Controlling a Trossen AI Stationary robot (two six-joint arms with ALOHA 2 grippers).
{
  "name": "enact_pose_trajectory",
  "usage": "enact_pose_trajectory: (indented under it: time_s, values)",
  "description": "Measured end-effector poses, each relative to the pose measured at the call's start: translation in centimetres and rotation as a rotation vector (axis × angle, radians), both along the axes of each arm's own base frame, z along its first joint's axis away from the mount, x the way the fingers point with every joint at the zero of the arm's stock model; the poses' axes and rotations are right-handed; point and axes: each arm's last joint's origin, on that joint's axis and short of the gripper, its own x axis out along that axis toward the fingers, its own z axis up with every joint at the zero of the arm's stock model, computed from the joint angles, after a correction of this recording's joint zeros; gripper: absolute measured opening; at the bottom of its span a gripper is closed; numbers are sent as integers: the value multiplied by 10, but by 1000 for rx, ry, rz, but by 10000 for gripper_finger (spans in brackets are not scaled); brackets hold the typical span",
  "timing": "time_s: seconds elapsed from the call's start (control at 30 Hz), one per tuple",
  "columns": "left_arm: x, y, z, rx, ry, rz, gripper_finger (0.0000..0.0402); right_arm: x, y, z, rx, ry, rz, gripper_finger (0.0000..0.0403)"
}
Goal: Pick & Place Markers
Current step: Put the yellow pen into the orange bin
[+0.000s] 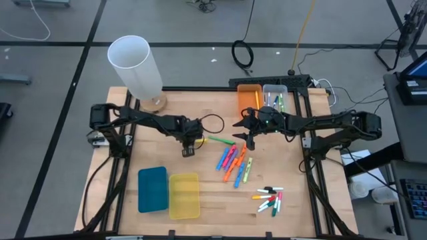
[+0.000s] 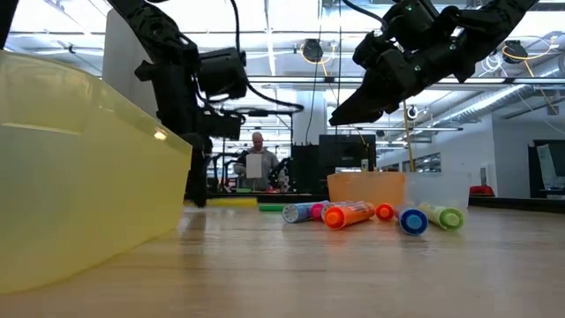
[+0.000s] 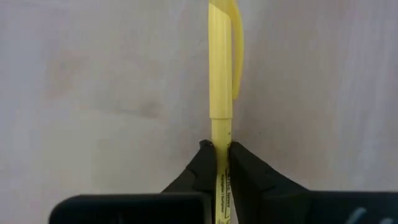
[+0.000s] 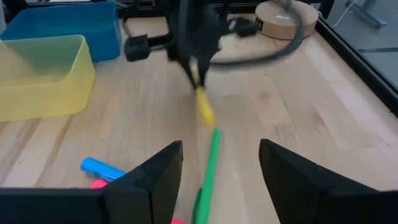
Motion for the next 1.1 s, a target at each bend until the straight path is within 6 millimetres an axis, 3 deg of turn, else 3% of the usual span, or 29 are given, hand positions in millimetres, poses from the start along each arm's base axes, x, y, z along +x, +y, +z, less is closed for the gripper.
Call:
enact_pose_trajectory:
  time_s: [0.33,0.47,0.7,0.87,1.1]
  values:
    - [-9,-7,93,143,-456,-70,22,-2,-7,0,9,2,-105,199]
    - [-3,-14,115,179,-646,-184,22,6,-6,2,-25,-72,-121,201]
    - [5,-18,133,224,-842,-312,22,29,6,8,-191,-309,-18,198]
    - [6,-18,135,237,-866,-324,22,37,13,12,-272,-443,14,208]
    - [5,-18,134,215,-852,-307,22,39,26,17,-246,-518,85,223]
